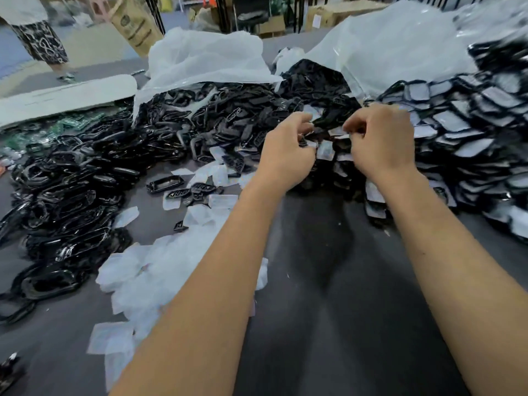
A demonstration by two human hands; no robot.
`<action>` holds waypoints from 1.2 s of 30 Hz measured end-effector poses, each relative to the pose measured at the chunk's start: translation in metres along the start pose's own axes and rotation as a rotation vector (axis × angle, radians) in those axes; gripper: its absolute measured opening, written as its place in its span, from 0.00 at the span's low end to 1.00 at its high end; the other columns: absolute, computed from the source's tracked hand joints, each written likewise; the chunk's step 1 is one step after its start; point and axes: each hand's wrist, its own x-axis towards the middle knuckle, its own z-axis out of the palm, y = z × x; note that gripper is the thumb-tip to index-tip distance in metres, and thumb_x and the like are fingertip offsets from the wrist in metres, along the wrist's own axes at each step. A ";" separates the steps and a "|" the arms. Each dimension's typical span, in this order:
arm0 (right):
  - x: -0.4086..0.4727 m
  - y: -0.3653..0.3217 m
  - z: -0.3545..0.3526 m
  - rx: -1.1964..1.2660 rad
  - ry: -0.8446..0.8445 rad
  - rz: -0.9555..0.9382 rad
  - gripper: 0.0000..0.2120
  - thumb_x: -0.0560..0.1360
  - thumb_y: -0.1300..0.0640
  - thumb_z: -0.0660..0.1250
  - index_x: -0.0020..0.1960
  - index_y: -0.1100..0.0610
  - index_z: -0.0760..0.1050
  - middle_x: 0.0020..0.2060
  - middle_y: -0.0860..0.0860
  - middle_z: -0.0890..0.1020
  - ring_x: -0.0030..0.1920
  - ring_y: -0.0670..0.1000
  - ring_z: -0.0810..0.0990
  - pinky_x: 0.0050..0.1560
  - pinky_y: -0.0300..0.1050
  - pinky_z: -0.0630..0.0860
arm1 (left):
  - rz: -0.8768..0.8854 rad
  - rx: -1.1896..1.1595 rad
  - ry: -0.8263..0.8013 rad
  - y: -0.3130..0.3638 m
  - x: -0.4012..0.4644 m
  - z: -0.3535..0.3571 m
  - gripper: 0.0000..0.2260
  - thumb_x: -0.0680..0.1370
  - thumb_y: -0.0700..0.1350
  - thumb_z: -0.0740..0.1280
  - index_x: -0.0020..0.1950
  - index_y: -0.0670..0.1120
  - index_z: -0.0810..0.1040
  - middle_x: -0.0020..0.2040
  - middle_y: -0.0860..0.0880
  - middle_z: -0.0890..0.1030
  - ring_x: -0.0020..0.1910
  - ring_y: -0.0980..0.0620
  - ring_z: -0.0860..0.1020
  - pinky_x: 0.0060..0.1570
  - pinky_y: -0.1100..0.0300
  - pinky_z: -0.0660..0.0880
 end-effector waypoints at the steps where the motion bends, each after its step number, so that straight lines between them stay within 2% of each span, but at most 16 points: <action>1: 0.001 0.003 -0.002 0.005 -0.019 0.014 0.17 0.74 0.69 0.65 0.53 0.55 0.87 0.52 0.57 0.86 0.56 0.59 0.82 0.59 0.50 0.78 | 0.000 0.017 0.020 0.001 0.001 0.003 0.22 0.77 0.34 0.67 0.71 0.44 0.76 0.62 0.48 0.83 0.61 0.51 0.80 0.63 0.60 0.74; 4: 0.002 -0.005 -0.002 0.033 -0.016 0.000 0.16 0.74 0.68 0.64 0.52 0.55 0.87 0.50 0.55 0.88 0.56 0.58 0.83 0.61 0.52 0.78 | -0.019 0.028 0.055 0.001 -0.002 0.007 0.18 0.76 0.34 0.67 0.64 0.44 0.80 0.55 0.50 0.84 0.54 0.51 0.81 0.60 0.57 0.77; 7: 0.002 -0.025 0.005 0.071 -0.022 -0.049 0.15 0.74 0.66 0.65 0.52 0.54 0.88 0.49 0.54 0.88 0.54 0.58 0.84 0.61 0.50 0.78 | -0.048 0.073 0.092 -0.004 -0.009 0.003 0.18 0.74 0.32 0.66 0.61 0.43 0.82 0.53 0.48 0.85 0.53 0.49 0.82 0.58 0.57 0.77; 10: 0.003 -0.051 0.021 0.070 -0.120 -0.122 0.15 0.74 0.66 0.65 0.52 0.54 0.88 0.50 0.56 0.88 0.54 0.59 0.83 0.57 0.52 0.79 | -0.097 0.209 0.216 -0.015 -0.017 -0.015 0.16 0.72 0.33 0.65 0.57 0.43 0.84 0.53 0.46 0.86 0.54 0.47 0.82 0.57 0.55 0.76; 13: 0.003 -0.078 0.041 0.032 -0.278 -0.197 0.16 0.74 0.66 0.66 0.54 0.53 0.87 0.51 0.55 0.87 0.56 0.57 0.83 0.56 0.52 0.80 | -0.183 0.409 0.276 -0.032 -0.021 -0.039 0.16 0.73 0.36 0.66 0.59 0.43 0.82 0.57 0.45 0.84 0.59 0.43 0.79 0.60 0.51 0.75; 15: 0.001 -0.095 0.054 0.029 -0.345 -0.247 0.12 0.76 0.63 0.68 0.54 0.53 0.86 0.51 0.54 0.86 0.57 0.57 0.81 0.56 0.52 0.80 | -0.234 0.499 0.290 -0.041 -0.023 -0.053 0.17 0.74 0.37 0.66 0.63 0.45 0.80 0.60 0.44 0.82 0.62 0.42 0.77 0.63 0.49 0.74; 17: -0.002 -0.110 0.066 0.043 -0.369 -0.281 0.07 0.77 0.59 0.70 0.53 0.54 0.85 0.50 0.54 0.86 0.58 0.57 0.80 0.55 0.51 0.80 | -0.281 0.469 0.336 -0.046 -0.023 -0.065 0.19 0.74 0.36 0.65 0.64 0.45 0.79 0.61 0.44 0.81 0.62 0.41 0.77 0.64 0.49 0.73; 21: -0.004 -0.127 0.086 -0.026 -0.426 -0.304 0.09 0.80 0.54 0.69 0.58 0.56 0.83 0.54 0.56 0.84 0.60 0.59 0.79 0.56 0.51 0.79 | -0.347 0.427 0.386 -0.059 -0.026 -0.082 0.17 0.74 0.36 0.66 0.62 0.46 0.78 0.59 0.45 0.82 0.61 0.43 0.77 0.61 0.48 0.75; 24: -0.004 -0.132 0.094 -0.025 -0.472 -0.269 0.10 0.81 0.56 0.69 0.58 0.58 0.83 0.55 0.57 0.83 0.59 0.59 0.80 0.56 0.52 0.79 | -0.371 0.393 0.358 -0.069 -0.031 -0.086 0.15 0.75 0.37 0.68 0.61 0.45 0.80 0.59 0.47 0.82 0.59 0.45 0.78 0.56 0.52 0.76; 27: 0.000 -0.131 0.094 0.079 -0.510 -0.169 0.07 0.77 0.59 0.71 0.55 0.56 0.83 0.53 0.56 0.84 0.56 0.58 0.81 0.56 0.52 0.80 | -0.363 0.350 0.353 -0.076 -0.038 -0.087 0.14 0.75 0.35 0.66 0.59 0.45 0.81 0.56 0.49 0.82 0.56 0.48 0.78 0.49 0.58 0.73; 29: 0.003 -0.128 0.092 0.178 -0.494 -0.084 0.07 0.75 0.62 0.72 0.51 0.53 0.81 0.50 0.55 0.84 0.54 0.57 0.82 0.56 0.51 0.80 | -0.347 0.317 0.351 -0.079 -0.040 -0.091 0.15 0.74 0.33 0.65 0.59 0.45 0.81 0.53 0.50 0.80 0.55 0.48 0.78 0.49 0.58 0.73; 32: 0.007 -0.124 0.090 0.260 -0.436 -0.004 0.07 0.75 0.64 0.72 0.46 0.53 0.79 0.46 0.52 0.82 0.52 0.56 0.82 0.54 0.49 0.80 | -0.352 0.302 0.334 -0.081 -0.040 -0.097 0.17 0.74 0.33 0.65 0.60 0.44 0.82 0.55 0.50 0.81 0.56 0.49 0.79 0.51 0.59 0.74; 36: 0.008 -0.121 0.086 0.336 -0.376 0.047 0.04 0.78 0.60 0.72 0.47 0.54 0.78 0.44 0.51 0.81 0.50 0.54 0.81 0.54 0.47 0.78 | -0.347 0.293 0.333 -0.079 -0.042 -0.099 0.17 0.73 0.33 0.65 0.59 0.45 0.82 0.57 0.49 0.82 0.56 0.50 0.79 0.50 0.60 0.73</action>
